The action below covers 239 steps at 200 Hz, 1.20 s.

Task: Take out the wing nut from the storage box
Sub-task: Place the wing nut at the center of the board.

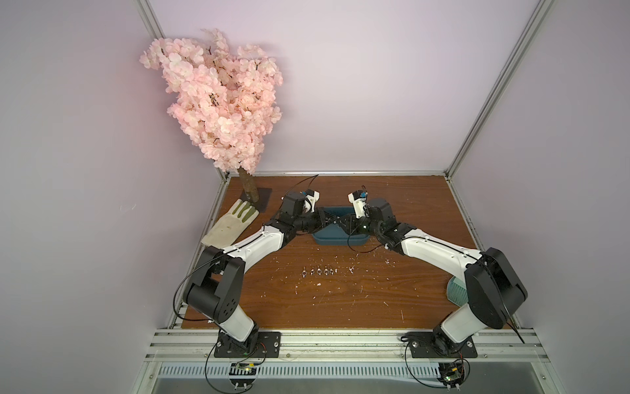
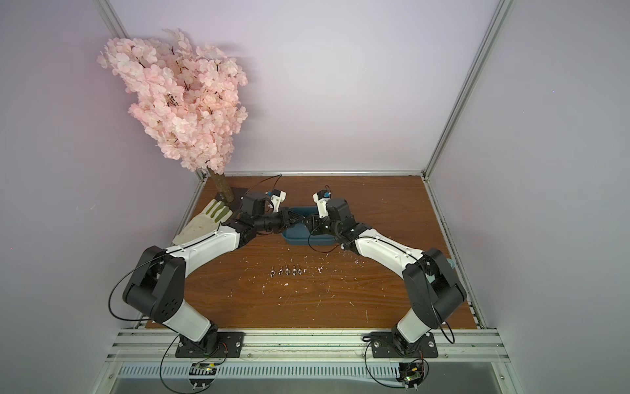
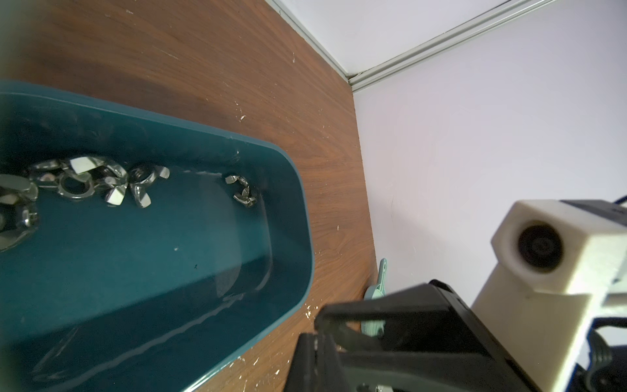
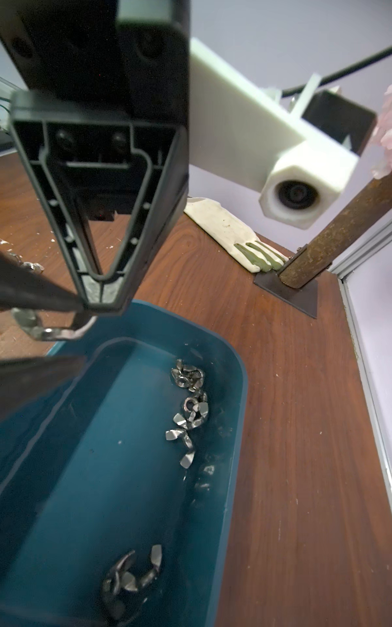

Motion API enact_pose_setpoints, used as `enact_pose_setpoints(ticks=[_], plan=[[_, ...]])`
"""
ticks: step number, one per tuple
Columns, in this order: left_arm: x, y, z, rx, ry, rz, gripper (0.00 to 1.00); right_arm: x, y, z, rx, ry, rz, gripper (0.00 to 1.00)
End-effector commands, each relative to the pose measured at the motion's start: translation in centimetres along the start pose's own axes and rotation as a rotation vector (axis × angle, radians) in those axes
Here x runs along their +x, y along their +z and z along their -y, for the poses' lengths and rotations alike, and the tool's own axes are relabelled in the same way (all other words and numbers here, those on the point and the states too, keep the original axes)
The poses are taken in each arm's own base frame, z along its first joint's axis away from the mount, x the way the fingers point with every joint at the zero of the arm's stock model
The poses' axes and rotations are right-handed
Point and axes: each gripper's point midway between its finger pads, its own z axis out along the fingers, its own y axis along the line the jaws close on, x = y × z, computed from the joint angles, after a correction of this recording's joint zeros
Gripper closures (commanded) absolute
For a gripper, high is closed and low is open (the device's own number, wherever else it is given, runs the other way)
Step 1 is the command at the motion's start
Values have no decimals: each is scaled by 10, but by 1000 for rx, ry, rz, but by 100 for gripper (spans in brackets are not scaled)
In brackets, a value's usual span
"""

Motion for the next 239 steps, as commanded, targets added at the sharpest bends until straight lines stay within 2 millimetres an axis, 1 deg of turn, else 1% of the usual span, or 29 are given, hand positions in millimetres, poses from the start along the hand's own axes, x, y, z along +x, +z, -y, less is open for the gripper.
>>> enact_pose_setpoints(ticks=[1, 10, 17, 29, 38, 53, 62, 70, 100, 104, 132, 184, 201, 223, 239], plan=[[7, 2, 6, 16, 31, -36, 100, -22, -9, -7, -10, -5, 75, 59], [7, 1, 4, 4, 32, -35, 100, -23, -12, -4, -2, -1, 82, 58], [7, 1, 2, -5, 34, -37, 100, -23, -14, -2, 7, 1, 85, 54], [8, 1, -1, -18, 35, -42, 100, -23, -19, 2, 19, 4, 94, 55], [9, 0, -4, -28, 35, -44, 100, -23, -22, 5, 27, 6, 100, 54], [11, -1, -9, -61, 40, -48, 100, -22, -27, 11, 49, 9, 106, 42], [11, -2, -15, -93, 47, -51, 100, -21, -30, 14, 60, 9, 110, 40], [13, -3, -21, -129, 57, -59, 100, -19, -33, 17, 70, 9, 113, 35], [25, -8, -45, -280, 88, -101, 100, -12, -47, 27, 116, 11, 124, 4], [27, -9, -48, -297, 91, -106, 100, -11, -49, 29, 123, 11, 126, 1], [46, -11, -59, -428, 136, -147, 100, 2, -64, 39, 159, 19, 129, 1], [102, -3, -62, -560, 213, -242, 100, 34, -95, 56, 206, 52, 139, 1], [118, 1, -59, -587, 241, -263, 100, 44, -106, 60, 217, 53, 143, 1], [136, 6, -61, -622, 260, -295, 100, 54, -116, 66, 233, 52, 144, 1], [146, 8, -64, -650, 273, -314, 100, 62, -122, 69, 241, 58, 145, 1]])
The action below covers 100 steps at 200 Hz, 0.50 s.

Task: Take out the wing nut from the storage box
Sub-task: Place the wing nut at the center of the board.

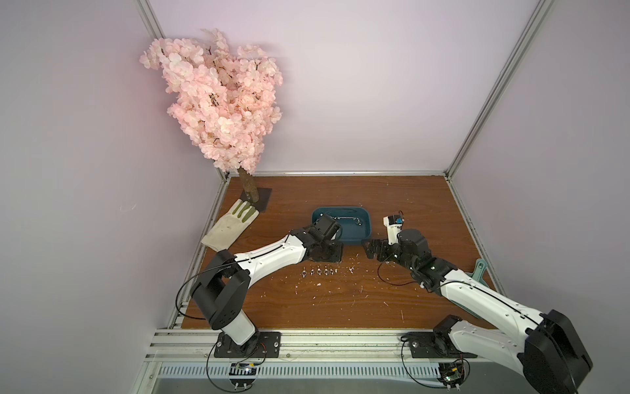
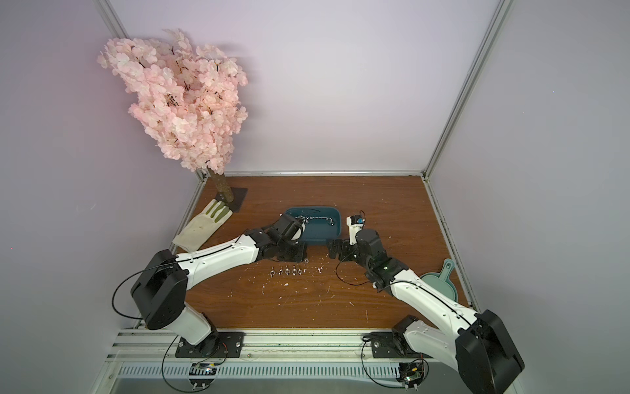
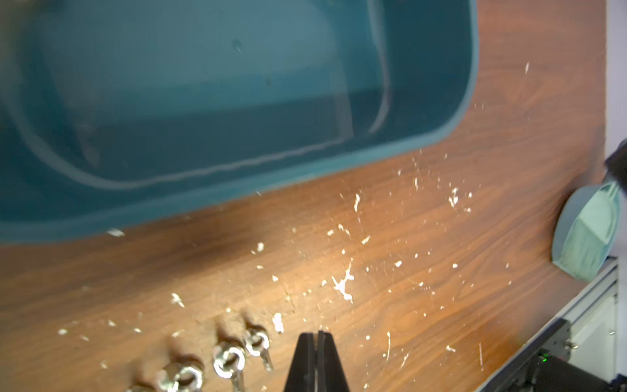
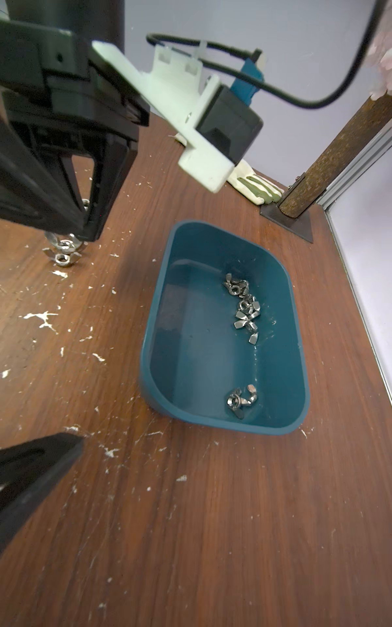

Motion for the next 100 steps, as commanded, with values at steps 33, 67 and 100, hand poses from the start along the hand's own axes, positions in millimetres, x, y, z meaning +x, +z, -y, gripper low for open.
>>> enact_pose_setpoints(ticks=[33, 67, 100], plan=[[31, 19, -12, -186, 34, -78, 100, 4, -21, 11, 18, 37, 49, 1], [37, 27, -15, -217, 37, -98, 100, 9, -27, 15, 20, 48, 57, 1], [28, 31, -13, -227, 46, -84, 100, 9, -27, 14, 14, 54, 61, 1]])
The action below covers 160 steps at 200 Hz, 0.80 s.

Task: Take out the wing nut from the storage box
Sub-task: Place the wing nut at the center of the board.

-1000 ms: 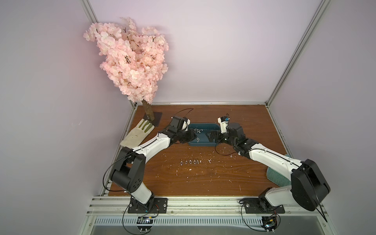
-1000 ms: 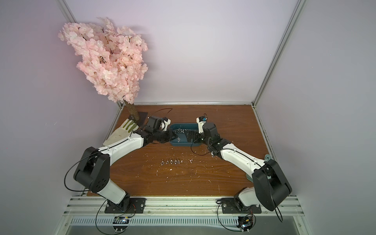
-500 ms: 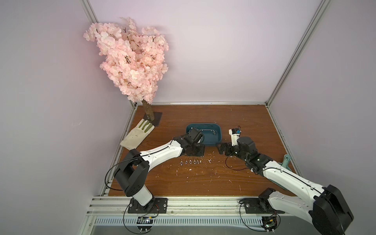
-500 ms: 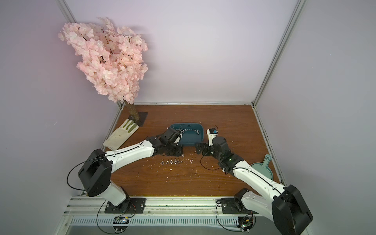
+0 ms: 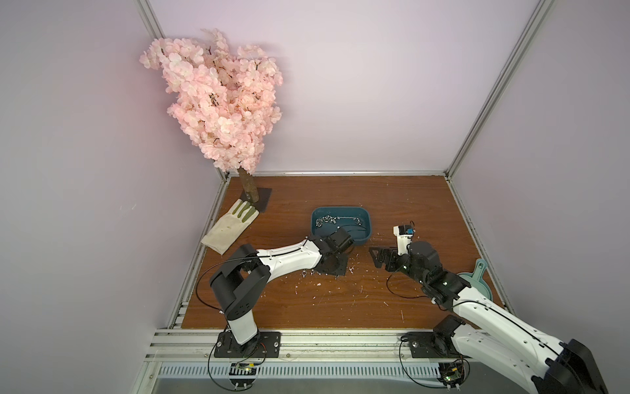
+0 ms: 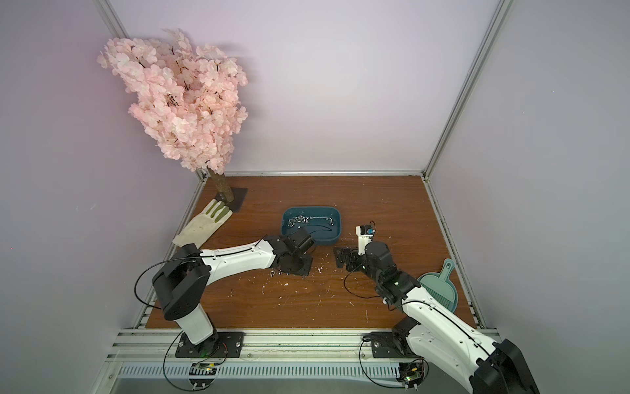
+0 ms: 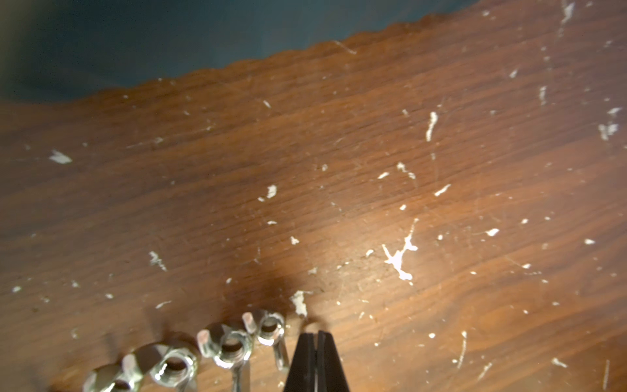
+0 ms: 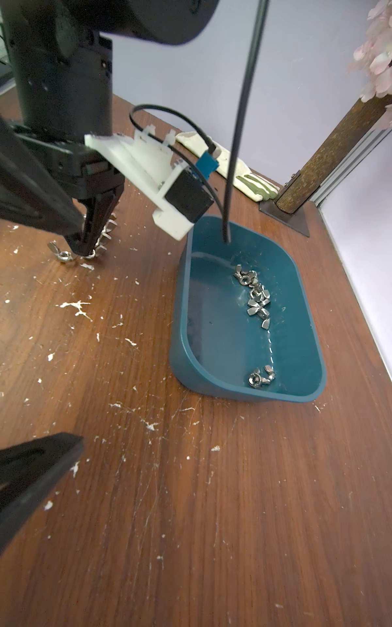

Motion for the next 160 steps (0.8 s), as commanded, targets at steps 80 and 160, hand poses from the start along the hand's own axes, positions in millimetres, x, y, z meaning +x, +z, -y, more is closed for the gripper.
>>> enact_pose_setpoints(ticks=[80, 160], plan=[[-12, 5, 0, -77, 26, 1, 98, -9, 1, 1, 17, 17, 28, 1], [-30, -11, 7, -29, 25, 30, 67, -17, 9, -4, 25, 0, 23, 1]])
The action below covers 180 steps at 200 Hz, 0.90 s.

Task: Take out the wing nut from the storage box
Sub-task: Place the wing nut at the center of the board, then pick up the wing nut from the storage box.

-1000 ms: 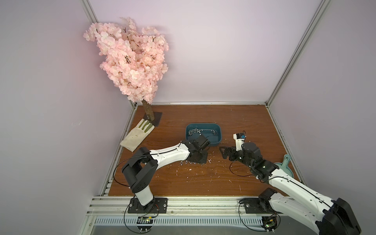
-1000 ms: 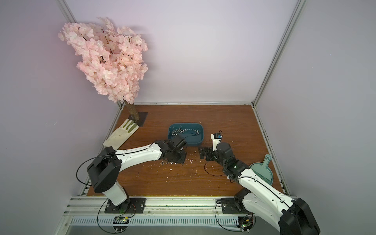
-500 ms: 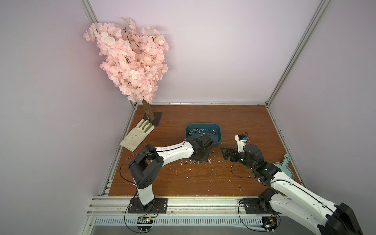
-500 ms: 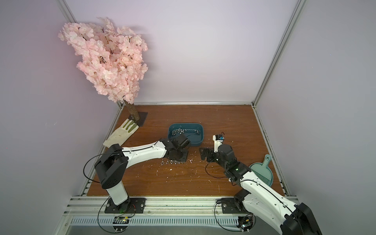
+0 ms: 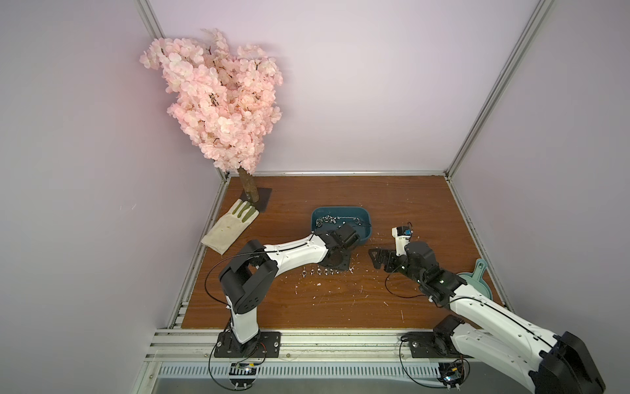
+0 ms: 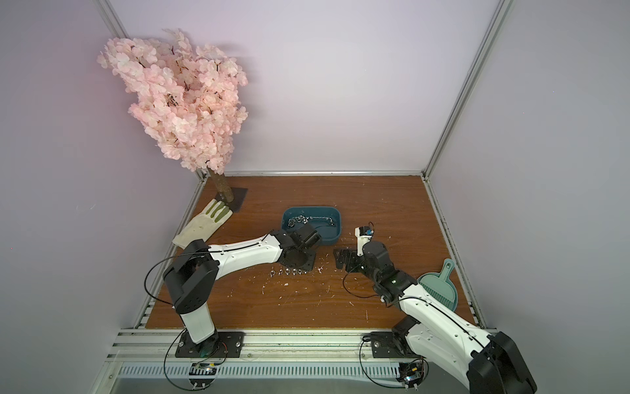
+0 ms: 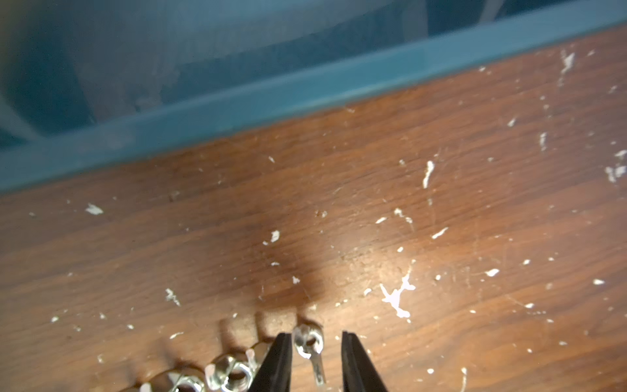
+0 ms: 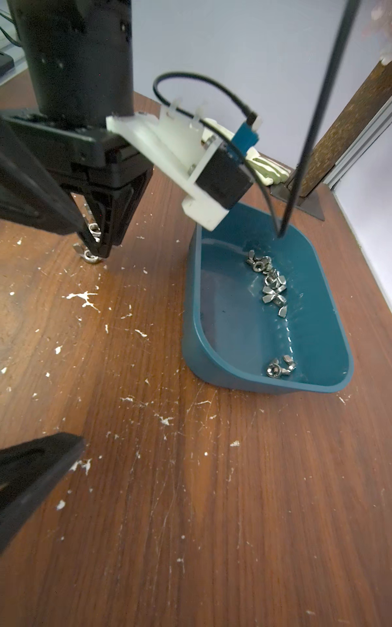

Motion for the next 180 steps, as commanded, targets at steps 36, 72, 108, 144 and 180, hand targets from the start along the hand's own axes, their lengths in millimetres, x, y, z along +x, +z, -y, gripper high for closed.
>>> enact_pose_setpoints(ticks=[36, 72, 108, 144, 180], plan=[[-45, -32, -6, 62, -30, 74, 54, -42, 4, -20, -9, -36, 79, 1], [-91, -46, -24, 64, -57, 155, 37, -59, 17, -30, -3, -72, 82, 1], [-137, -46, -37, 86, -102, 198, 29, -78, 34, -37, 14, -103, 91, 1], [-169, -30, -47, 95, -127, 206, 32, -93, 50, -41, 24, -118, 86, 1], [-185, -14, -54, 84, -82, 207, 50, -104, 62, -37, 32, -113, 83, 1]])
